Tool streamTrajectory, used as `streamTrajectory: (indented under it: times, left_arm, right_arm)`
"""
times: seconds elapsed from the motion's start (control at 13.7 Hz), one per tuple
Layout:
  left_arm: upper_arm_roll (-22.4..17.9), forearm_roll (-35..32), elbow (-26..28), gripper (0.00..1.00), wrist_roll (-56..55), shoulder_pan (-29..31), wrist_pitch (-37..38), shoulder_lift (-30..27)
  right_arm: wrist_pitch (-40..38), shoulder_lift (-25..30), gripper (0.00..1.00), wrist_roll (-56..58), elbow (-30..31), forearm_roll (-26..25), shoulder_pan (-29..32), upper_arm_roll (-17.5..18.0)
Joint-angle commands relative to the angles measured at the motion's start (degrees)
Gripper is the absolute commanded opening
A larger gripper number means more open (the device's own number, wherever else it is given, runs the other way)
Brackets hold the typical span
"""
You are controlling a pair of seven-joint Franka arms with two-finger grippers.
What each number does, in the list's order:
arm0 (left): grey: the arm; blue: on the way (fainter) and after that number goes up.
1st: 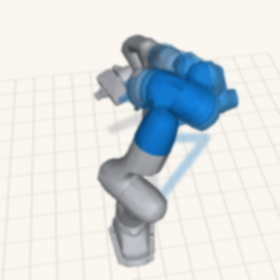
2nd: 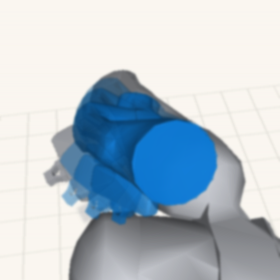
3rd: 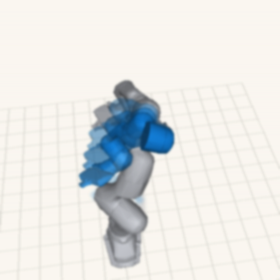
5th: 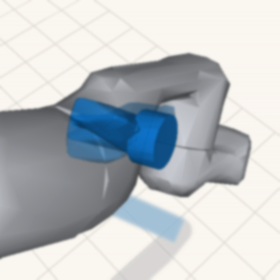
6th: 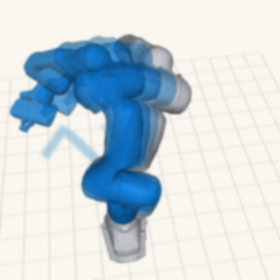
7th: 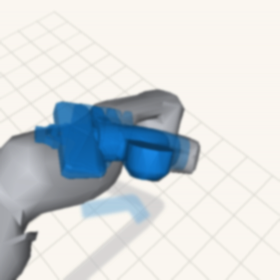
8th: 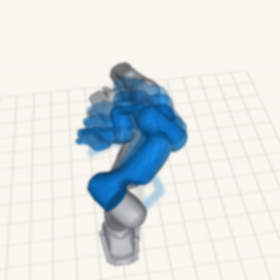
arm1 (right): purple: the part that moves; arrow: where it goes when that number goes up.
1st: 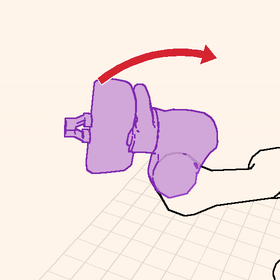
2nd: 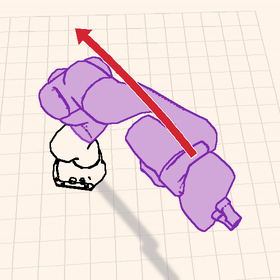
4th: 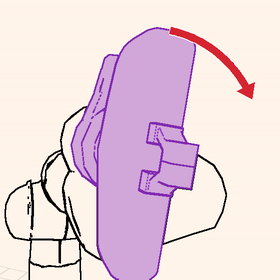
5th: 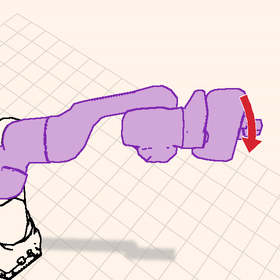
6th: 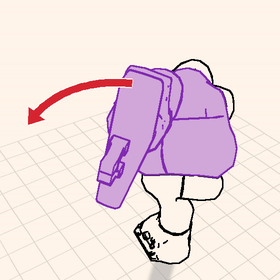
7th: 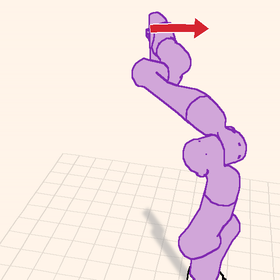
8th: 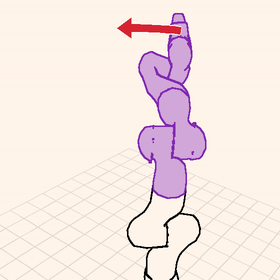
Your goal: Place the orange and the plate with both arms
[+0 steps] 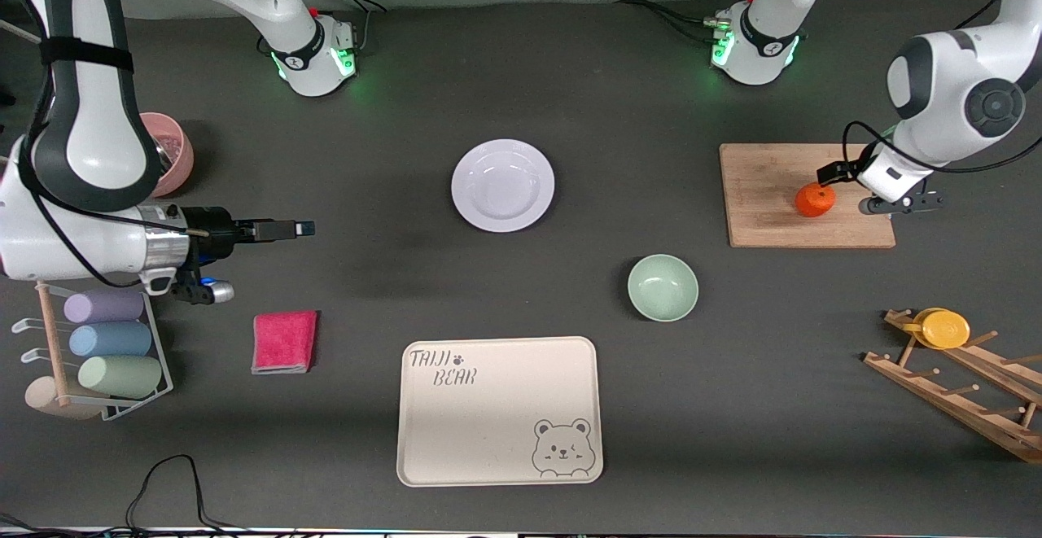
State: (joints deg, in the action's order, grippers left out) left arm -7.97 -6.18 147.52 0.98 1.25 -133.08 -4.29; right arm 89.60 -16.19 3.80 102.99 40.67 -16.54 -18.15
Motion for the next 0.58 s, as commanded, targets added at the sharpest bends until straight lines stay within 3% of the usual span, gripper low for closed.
streamTrajectory:
  times: [0.0,0.22,0.37,0.51]
  left_arm:
    - [0.41,0.55,4.60,1.00,-0.72,0.42,-7.43,0.51]
    - [0.41,0.55,6.29,1.00,-5.44,-0.28,-11.66,1.56]
    - [0.41,0.55,6.73,1.00,-5.90,-0.46,-13.60,2.53]
    - [0.41,0.55,8.21,1.00,-6.08,-0.46,-17.01,2.97]
  right_arm:
    - [0.22,1.42,1.00,2.43,4.59,4.07,-0.94,-0.22]
    - [7.66,-0.33,1.00,6.36,6.86,5.21,-5.24,-0.13]
    - [14.86,-0.60,1.00,19.85,14.13,10.81,-7.44,-0.13]
    - [19.10,-2.35,1.00,32.01,20.38,19.57,-7.80,-0.05]
